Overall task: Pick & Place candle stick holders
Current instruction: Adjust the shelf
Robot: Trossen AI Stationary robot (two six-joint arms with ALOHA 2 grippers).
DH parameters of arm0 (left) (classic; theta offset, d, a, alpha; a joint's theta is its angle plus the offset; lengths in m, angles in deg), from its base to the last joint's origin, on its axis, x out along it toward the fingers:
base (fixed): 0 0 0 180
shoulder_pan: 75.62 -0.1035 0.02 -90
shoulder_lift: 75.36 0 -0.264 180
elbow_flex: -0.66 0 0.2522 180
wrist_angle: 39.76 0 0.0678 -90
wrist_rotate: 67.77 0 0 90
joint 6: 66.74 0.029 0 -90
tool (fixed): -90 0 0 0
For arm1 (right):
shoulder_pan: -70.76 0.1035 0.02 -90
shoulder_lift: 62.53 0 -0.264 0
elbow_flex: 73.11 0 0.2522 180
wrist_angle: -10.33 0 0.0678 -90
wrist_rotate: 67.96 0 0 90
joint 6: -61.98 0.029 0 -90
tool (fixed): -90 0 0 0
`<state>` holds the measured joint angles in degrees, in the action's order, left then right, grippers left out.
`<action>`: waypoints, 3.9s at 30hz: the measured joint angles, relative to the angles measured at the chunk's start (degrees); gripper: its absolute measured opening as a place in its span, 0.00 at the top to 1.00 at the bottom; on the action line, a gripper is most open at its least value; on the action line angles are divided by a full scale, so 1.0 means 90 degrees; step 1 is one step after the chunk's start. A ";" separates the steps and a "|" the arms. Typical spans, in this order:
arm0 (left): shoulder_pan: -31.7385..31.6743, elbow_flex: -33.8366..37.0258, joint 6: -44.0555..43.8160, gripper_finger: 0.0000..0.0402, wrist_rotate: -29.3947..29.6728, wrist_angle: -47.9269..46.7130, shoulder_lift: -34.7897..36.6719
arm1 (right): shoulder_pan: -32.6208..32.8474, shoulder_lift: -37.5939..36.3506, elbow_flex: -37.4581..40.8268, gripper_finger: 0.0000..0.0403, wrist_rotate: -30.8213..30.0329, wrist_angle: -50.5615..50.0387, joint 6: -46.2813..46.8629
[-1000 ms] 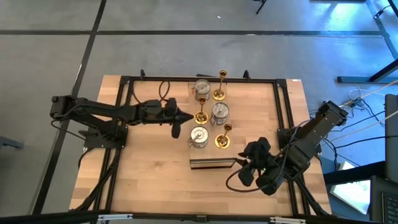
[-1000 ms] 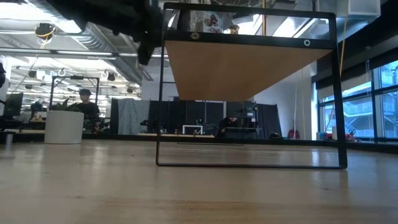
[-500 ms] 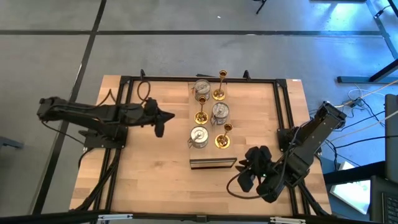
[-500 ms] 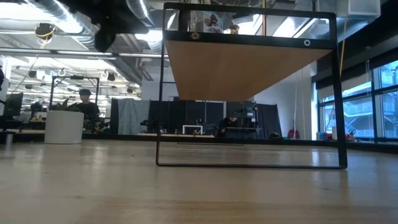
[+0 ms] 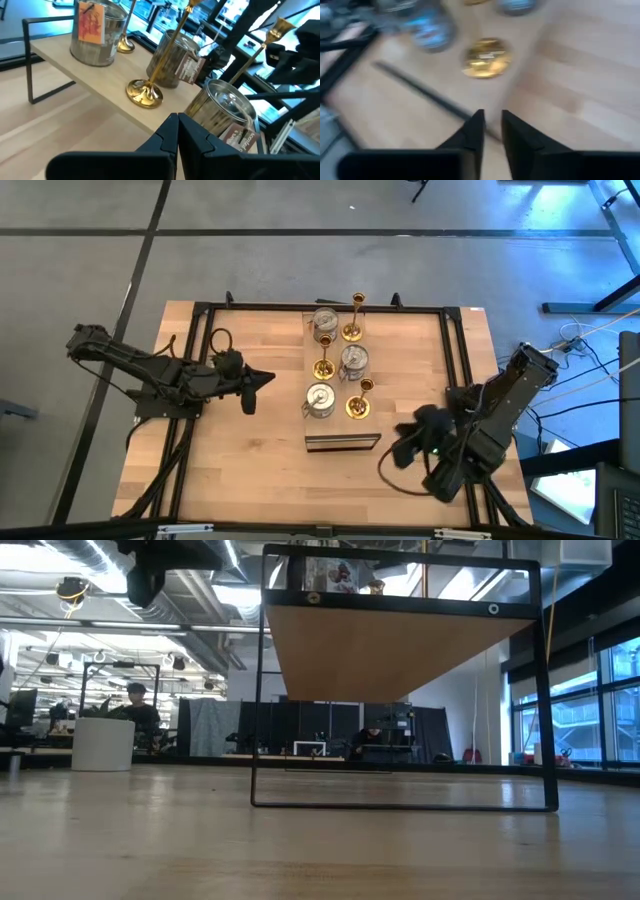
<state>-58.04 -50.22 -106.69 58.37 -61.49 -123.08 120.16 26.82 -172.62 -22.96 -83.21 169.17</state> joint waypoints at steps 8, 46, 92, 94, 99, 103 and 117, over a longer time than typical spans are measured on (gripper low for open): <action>0.0292 0.0011 -0.0391 1.00 0.0539 -0.0015 -0.0002 | 0.0172 -0.0610 0.0607 0.99 0.0702 -0.0903 0.0700; -0.0988 0.0034 -0.2425 1.00 0.0618 -0.0121 -0.1121 | -0.3409 -0.6138 0.6790 1.00 0.2177 0.5099 -0.4111; -0.2931 0.2225 -0.1809 1.00 -0.2651 0.3225 -0.0835 | -0.5496 -0.3250 0.6792 1.00 0.4493 0.9302 -0.4961; -0.2931 0.2225 -0.1804 1.00 -0.2654 0.3225 -0.0835 | -0.5496 -0.3250 0.6792 1.00 0.4476 0.9312 -0.4957; -0.2928 0.2222 -0.1756 1.00 -0.2702 0.3216 -0.0835 | -0.5496 -0.3250 0.6793 1.00 0.4426 0.9343 -0.4905; -0.2928 0.2220 -0.1743 1.00 -0.2702 0.3215 -0.0835 | -0.5496 -0.3165 0.6793 1.00 0.4423 0.9492 -0.4887; -0.2931 0.2220 -0.1659 1.00 -0.2857 0.3211 -0.0838 | -0.5583 -0.2512 0.6344 1.00 0.4291 0.9389 -0.4936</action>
<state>-84.41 -30.25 -121.62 32.65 -32.59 -130.62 69.91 4.21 -115.53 15.66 1.29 124.75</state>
